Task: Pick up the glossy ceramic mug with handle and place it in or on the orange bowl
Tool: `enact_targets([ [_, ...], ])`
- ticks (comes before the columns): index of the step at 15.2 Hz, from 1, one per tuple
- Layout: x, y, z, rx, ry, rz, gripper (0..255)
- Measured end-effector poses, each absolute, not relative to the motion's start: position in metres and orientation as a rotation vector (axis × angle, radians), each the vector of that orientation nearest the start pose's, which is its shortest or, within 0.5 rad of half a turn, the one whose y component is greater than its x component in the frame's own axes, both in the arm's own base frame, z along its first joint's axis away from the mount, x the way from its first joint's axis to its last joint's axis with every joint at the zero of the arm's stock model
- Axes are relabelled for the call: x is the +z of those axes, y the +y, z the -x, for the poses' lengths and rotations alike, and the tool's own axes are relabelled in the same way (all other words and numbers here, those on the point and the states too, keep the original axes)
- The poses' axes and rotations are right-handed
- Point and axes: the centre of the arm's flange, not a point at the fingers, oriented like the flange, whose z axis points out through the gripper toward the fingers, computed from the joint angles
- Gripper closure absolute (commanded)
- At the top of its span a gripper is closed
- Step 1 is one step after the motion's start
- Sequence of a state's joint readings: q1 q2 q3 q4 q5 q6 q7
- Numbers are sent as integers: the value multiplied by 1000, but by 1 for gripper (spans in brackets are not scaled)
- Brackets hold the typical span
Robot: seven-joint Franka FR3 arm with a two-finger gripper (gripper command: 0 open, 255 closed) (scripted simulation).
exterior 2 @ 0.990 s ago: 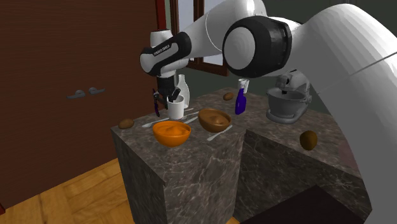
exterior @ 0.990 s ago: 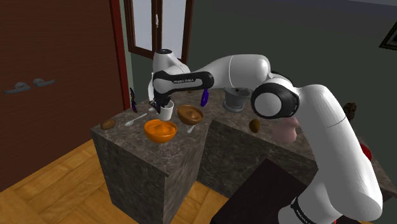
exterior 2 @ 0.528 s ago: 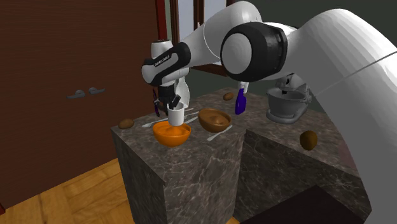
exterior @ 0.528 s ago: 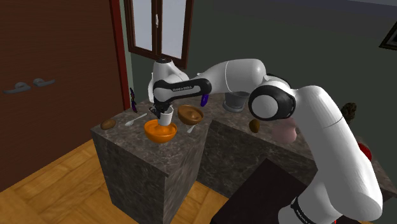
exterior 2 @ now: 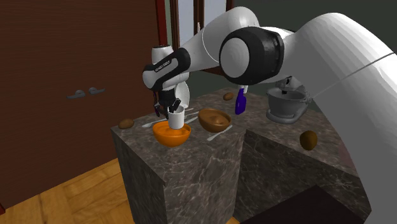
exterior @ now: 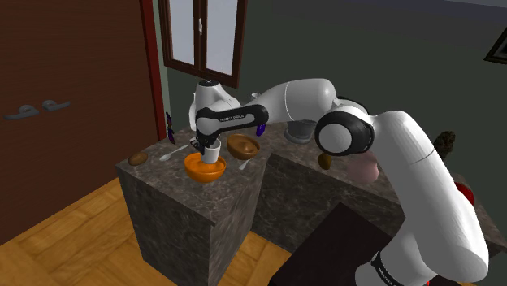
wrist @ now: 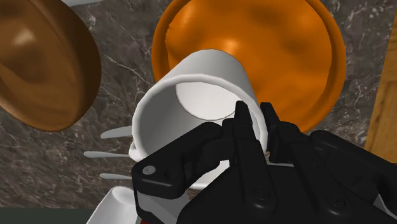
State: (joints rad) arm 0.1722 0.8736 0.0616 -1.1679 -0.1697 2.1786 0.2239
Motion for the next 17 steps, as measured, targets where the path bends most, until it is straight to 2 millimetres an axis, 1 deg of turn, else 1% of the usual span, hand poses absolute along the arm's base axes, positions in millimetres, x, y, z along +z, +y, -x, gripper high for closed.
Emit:
enact_targets([
  [2,279,160,-760,-253,-115,3196,255],
  [3,279,160,-760,-253,-115,3196,0],
  [9,278,160,-760,-251,-115,3196,0],
  [10,284,160,-760,-251,-115,3196,0],
  [13,315,163,-753,-252,-115,3196,0],
  [14,322,163,-752,-253,-115,3195,0],
  [17,327,163,-752,-252,-115,3196,0],
])
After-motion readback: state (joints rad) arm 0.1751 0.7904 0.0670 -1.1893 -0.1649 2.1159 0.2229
